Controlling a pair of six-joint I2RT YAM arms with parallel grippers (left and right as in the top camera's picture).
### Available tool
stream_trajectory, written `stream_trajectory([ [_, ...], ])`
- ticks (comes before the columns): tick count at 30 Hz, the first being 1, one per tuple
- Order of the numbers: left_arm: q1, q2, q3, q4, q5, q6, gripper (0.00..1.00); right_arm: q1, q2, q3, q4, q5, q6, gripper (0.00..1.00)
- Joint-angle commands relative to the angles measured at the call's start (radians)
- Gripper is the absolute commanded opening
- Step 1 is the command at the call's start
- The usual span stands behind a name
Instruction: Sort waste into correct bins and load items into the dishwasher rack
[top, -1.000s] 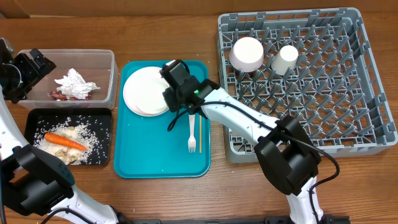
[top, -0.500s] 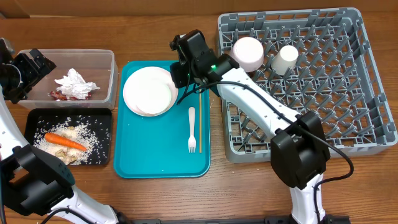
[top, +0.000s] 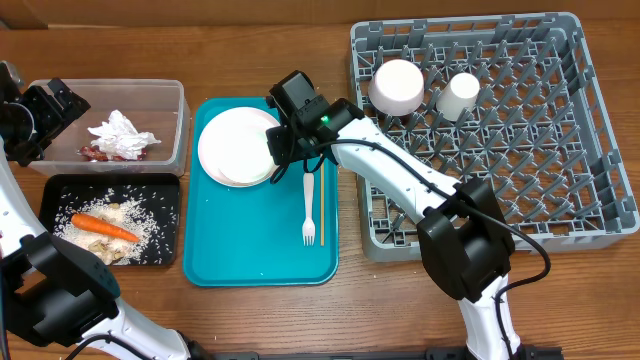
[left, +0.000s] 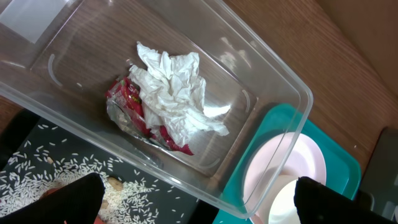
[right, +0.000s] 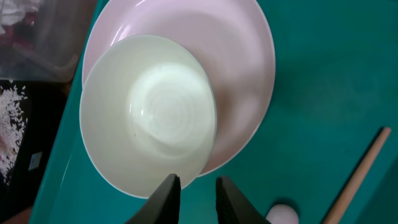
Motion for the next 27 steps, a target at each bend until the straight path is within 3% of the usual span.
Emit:
stream_trajectory([
  [1,-0.007,0.007,-0.002,0.000,-0.003,-0.009,1.00,0.015,0.001,0.013,-0.006,-0.001,0.139,0.23],
  [4,-0.007,0.007,-0.002,0.000,-0.003,-0.009,1.00,0.033,0.001,0.007,-0.002,0.028,0.183,0.28],
  [15,-0.007,0.007,-0.002,0.000,-0.003,-0.009,1.00,0.093,0.001,-0.025,0.013,0.223,0.298,0.28],
  [27,-0.007,0.007,-0.002,0.000,-0.003,-0.009,1.00,0.094,0.026,-0.029,0.026,0.245,0.324,0.28],
])
